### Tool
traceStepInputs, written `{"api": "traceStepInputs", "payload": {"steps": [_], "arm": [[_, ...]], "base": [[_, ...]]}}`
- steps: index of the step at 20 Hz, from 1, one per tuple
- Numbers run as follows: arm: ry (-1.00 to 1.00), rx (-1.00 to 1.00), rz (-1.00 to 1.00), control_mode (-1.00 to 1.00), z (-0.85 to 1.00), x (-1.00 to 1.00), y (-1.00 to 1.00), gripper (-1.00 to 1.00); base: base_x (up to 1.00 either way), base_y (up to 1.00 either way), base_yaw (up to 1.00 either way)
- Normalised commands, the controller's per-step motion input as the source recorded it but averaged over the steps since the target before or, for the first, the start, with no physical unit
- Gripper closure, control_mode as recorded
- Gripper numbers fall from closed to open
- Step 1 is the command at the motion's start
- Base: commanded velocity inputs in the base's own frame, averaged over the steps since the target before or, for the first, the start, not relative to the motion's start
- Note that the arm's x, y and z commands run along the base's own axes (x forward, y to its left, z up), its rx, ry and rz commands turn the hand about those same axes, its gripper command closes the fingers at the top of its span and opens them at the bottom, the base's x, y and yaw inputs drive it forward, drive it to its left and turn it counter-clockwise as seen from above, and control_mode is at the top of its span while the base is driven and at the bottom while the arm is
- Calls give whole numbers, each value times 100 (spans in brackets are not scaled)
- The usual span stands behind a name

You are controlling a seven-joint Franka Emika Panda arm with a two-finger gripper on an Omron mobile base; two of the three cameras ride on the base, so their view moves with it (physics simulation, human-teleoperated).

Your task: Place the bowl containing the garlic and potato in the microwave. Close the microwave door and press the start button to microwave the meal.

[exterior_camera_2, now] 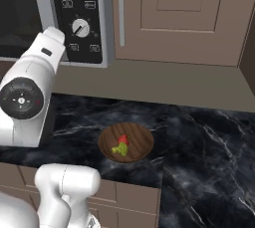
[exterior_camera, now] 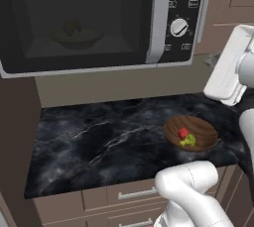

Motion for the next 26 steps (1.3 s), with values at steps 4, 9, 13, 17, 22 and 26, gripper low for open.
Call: {"api": "traceStepInputs", "payload": {"steps": [4, 9, 13, 17, 22, 26], "arm": [[-15, -11, 0, -100, 0, 24, 21, 100], [-12, -7, -2, -100, -1, 24, 5, 100], [-4, -5, 0, -100, -6, 18, 0, 100], [0, -6, 0, -100, -12, 16, 0, 100], [0, -5, 0, -100, -7, 19, 0, 100], [0, -4, 0, -100, -2, 24, 0, 100]], "base": [[0, 0, 0], [0, 0, 0], [0, 0, 0], [0, 0, 0], [0, 0, 0], [0, 0, 0]]}}
